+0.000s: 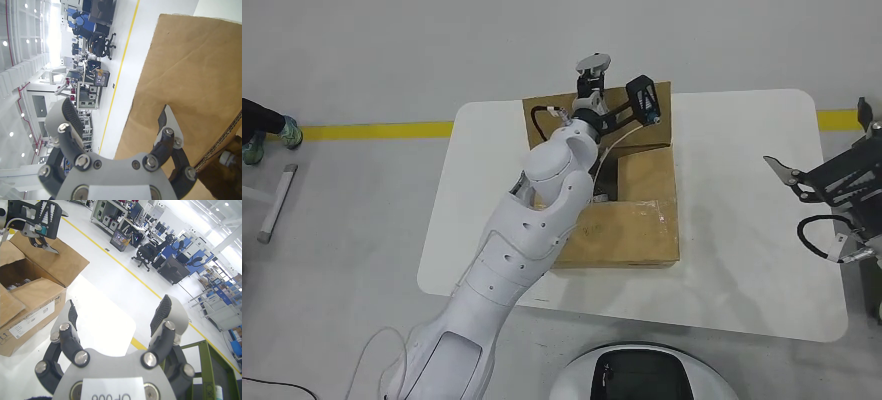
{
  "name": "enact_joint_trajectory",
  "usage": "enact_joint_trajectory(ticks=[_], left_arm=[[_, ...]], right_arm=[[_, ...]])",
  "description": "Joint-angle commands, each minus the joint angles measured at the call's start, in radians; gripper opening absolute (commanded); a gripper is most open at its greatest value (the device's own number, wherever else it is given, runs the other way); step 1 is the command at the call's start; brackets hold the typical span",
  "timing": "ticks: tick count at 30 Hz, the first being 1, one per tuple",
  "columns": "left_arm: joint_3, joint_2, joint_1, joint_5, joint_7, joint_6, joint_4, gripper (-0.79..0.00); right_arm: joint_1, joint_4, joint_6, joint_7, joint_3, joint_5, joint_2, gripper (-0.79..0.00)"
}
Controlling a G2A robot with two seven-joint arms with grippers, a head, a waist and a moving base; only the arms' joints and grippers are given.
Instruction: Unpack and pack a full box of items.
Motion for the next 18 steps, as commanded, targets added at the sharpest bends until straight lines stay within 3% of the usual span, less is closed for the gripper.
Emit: enact_joint_trajectory(ticks=[1, 12, 18], left_arm=[[-0.016, 0.002, 0.014, -0.004, -0.006, -0.005, -0.021, 0.0], [-0.11, 0.021, 0.12, -0.013, -0.033, -0.043, -0.179, 0.0], [-0.146, 0.03, 0.154, 0.012, -0.038, -0.069, -0.227, 0.0]], right_arm=[[0.0, 0.0, 0.0, 0.0, 0.0, 0.0, 0.0, 0.0], [-0.002, 0.006, 0.006, -0.002, -0.001, 0.008, -0.001, 0.0], [-0.042, 0.054, 0.152, 0.008, -0.027, 0.112, -0.013, 0.0]])
